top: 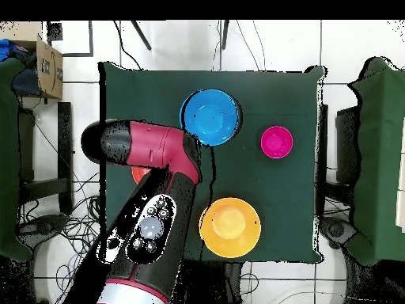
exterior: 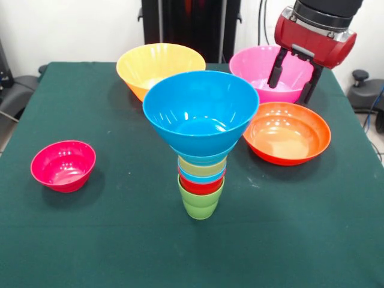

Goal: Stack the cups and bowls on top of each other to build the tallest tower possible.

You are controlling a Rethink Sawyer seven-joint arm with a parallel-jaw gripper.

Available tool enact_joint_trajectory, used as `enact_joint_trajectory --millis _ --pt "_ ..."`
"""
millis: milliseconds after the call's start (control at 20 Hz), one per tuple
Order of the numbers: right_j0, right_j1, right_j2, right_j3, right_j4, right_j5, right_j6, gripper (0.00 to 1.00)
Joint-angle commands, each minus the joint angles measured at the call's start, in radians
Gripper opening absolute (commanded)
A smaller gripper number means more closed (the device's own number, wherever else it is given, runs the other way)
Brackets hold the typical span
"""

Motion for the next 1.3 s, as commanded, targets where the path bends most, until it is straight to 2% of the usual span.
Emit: enact_joint_trajectory --millis 50,250,400,650,950,1300 --pt "-0.02 0.021 0.07 0.095 0.031 -0.089 0.201 1.0" --pt "-0.039 0.011 0.097 0.163 0.052 -0.191 0.195 1.0" --pt "-0.02 0.025 0.102 0.196 0.073 -0.256 0.222 1.0" --pt "0.005 0.004 0.08 0.243 0.078 -0.264 0.211 1.0" --pt "0.035 0.013 0.04 0.258 0.118 -0.266 0.258 1.0" --pt "0.069 0.003 0.056 0.342 0.163 -0.323 0.306 1.0"
